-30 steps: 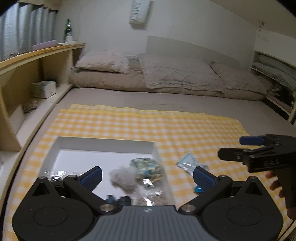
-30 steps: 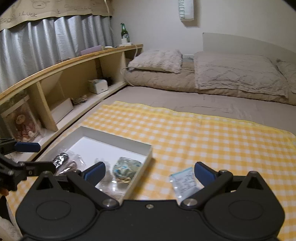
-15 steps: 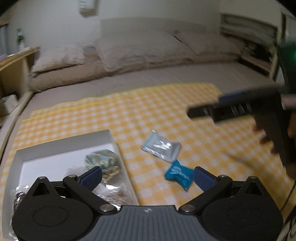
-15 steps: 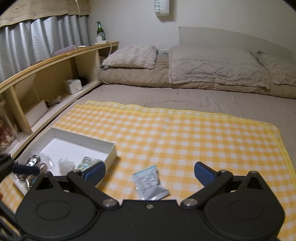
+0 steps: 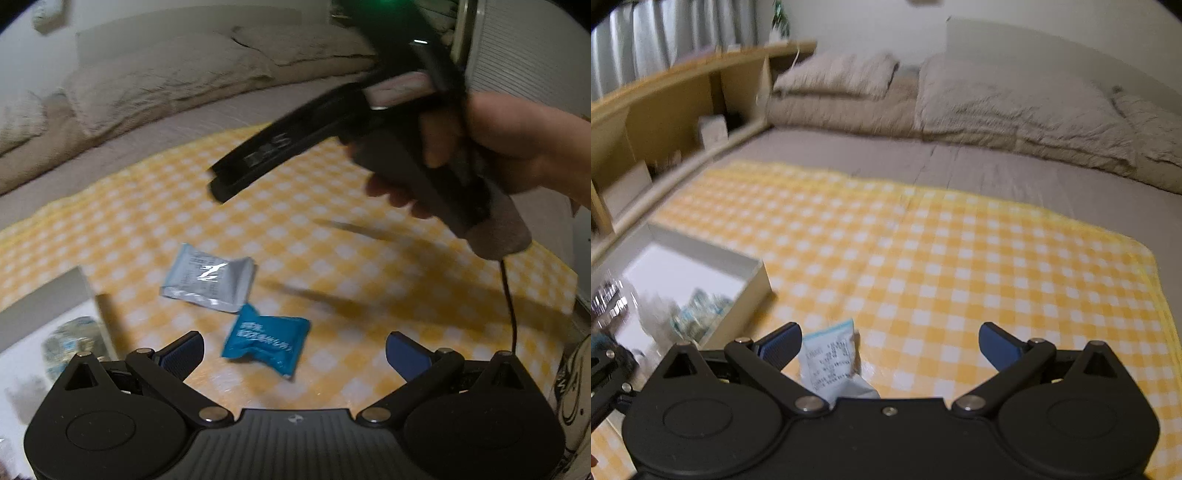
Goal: Organize soft objects
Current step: 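Withdraw both open tools from the box toward the two packets, then grasp the white printed packet with the right tool while the left tool grasps the blue packet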
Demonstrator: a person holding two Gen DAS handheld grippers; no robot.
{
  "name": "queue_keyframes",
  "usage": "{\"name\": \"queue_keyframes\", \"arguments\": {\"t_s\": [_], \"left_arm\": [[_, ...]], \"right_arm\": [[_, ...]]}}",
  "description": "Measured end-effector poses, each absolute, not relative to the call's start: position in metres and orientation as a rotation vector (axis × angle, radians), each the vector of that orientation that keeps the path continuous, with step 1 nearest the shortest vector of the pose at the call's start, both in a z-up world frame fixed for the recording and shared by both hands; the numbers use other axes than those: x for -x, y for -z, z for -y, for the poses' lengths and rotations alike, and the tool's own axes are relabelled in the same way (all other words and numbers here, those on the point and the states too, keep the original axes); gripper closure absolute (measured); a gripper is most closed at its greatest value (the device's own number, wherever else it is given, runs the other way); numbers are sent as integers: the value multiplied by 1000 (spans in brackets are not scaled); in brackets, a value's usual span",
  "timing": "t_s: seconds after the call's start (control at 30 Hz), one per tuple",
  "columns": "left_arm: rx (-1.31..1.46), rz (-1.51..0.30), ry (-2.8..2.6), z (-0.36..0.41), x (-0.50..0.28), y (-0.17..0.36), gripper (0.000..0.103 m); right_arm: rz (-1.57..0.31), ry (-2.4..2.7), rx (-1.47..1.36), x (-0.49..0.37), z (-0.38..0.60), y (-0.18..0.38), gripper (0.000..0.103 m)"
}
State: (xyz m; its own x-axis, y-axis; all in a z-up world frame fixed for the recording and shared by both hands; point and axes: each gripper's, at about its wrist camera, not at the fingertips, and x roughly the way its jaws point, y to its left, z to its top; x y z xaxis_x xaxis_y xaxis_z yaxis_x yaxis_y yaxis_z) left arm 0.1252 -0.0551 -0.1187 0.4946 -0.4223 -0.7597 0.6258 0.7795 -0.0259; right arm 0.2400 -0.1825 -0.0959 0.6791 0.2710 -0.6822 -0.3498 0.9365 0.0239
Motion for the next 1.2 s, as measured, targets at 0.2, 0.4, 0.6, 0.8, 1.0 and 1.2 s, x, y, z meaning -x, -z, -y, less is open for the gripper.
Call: {"name": "queue_keyframes", "arguments": {"t_s": [0.2, 0.4, 0.6, 0.8, 1.0, 1.2], "left_arm": [[-232, -850, 716, 61, -145, 135, 1], [-243, -873, 731, 61, -167, 153, 10], [-309, -916, 736, 65, -184, 171, 18], [-342, -932, 749, 69, -190, 180, 22], [-418, -948, 766, 80, -187, 189, 27], [-381, -959, 726, 82, -191, 187, 39]], "right_arm": [[-837, -442, 221, -264, 162, 125, 18], [-918, -513, 266, -279, 144, 153, 24], [-970, -569, 269, -288, 132, 174, 26], [-960, -600, 303, -287, 126, 184, 26], [-938, -589, 307, -285, 132, 182, 47], [-941, -505, 306, -282, 149, 178, 51]]}}
